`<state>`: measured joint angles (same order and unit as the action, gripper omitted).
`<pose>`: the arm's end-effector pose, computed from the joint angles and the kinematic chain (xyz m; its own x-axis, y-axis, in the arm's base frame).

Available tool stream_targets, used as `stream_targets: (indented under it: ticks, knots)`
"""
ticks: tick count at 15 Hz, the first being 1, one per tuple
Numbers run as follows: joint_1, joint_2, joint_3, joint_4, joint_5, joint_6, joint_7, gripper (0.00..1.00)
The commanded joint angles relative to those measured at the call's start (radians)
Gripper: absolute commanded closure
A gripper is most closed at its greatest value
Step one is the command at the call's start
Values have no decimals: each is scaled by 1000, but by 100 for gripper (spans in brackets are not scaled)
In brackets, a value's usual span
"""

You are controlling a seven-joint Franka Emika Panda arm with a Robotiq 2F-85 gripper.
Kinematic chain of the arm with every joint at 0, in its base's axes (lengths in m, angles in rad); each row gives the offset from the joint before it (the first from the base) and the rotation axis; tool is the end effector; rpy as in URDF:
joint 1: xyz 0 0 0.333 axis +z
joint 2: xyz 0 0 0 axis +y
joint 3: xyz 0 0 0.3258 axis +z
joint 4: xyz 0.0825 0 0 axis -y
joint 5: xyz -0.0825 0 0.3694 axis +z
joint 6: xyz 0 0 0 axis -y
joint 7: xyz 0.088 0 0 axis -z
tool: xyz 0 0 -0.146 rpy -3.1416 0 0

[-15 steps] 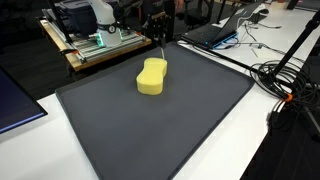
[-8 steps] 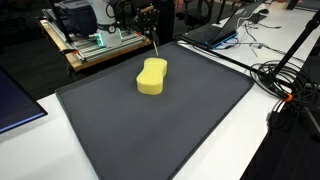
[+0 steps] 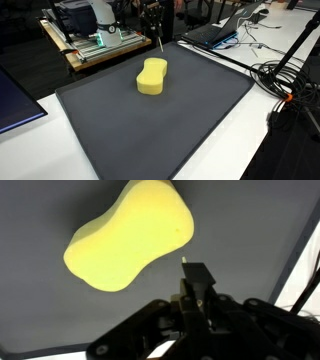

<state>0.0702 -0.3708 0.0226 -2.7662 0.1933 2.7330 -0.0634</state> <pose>0.4000 0.0323 0.3424 0.9443 -0.0251 0.3281 0.0089 -0.9948 -0.1018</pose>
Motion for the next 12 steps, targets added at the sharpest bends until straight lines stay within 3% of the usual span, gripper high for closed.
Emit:
stream_targets:
  ticks: [1, 9, 12]
  knots:
    - [-19, -16, 33, 1, -77, -78, 69, 97]
    - [-6, -50, 118, 9, -206, -243, 163, 97]
    - [18, -58, 76, 11, -137, -271, 129, 97]
